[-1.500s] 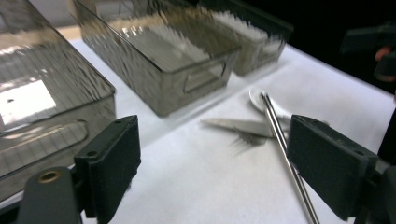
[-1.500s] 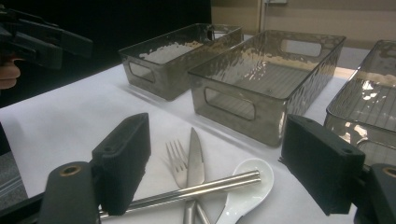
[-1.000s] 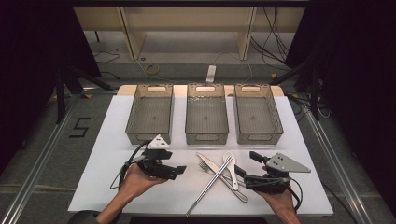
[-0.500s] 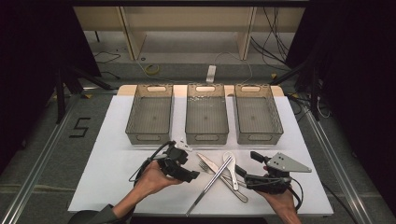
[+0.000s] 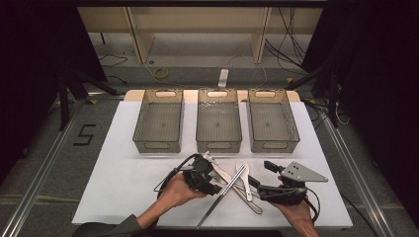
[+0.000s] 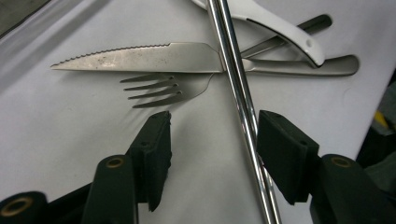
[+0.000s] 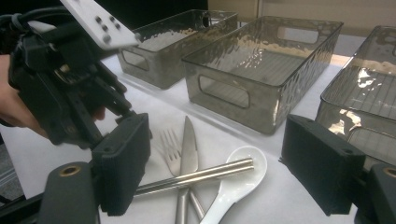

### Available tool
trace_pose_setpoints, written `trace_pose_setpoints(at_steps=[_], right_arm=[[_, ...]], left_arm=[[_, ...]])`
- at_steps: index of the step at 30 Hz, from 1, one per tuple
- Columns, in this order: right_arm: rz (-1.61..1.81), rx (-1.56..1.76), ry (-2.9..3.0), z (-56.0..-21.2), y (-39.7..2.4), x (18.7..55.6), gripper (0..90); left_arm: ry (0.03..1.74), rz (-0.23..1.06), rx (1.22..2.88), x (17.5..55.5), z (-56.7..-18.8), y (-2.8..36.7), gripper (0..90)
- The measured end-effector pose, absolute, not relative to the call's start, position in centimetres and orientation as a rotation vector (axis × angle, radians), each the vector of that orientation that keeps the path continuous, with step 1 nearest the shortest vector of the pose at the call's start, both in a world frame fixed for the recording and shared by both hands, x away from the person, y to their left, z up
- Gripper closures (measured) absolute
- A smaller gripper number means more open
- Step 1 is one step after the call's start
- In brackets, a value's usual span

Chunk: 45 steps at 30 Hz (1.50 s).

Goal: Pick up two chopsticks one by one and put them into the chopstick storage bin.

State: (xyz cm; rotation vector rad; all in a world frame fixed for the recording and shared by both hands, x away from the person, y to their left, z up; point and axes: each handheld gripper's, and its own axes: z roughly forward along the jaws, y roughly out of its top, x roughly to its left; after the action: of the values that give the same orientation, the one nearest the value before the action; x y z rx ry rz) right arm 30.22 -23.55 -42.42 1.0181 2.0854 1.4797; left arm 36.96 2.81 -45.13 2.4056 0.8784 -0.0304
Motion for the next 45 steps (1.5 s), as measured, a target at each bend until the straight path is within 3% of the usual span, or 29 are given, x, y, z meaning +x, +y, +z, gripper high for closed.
trace_pose_setpoints(at_steps=[20, 45], right_arm=[[1.475, 1.013, 2.091, -42.4, -23.5, 30.2, 25.1], [1.472, 1.011, 2.103, -42.4, -23.4, 30.2, 25.7]], left_arm=[[0.888, -0.138, 2.408, 37.4, -46.5, 1.5, 63.3], [0.872, -0.100, 2.452, 37.2, -47.0, 0.7, 77.0]])
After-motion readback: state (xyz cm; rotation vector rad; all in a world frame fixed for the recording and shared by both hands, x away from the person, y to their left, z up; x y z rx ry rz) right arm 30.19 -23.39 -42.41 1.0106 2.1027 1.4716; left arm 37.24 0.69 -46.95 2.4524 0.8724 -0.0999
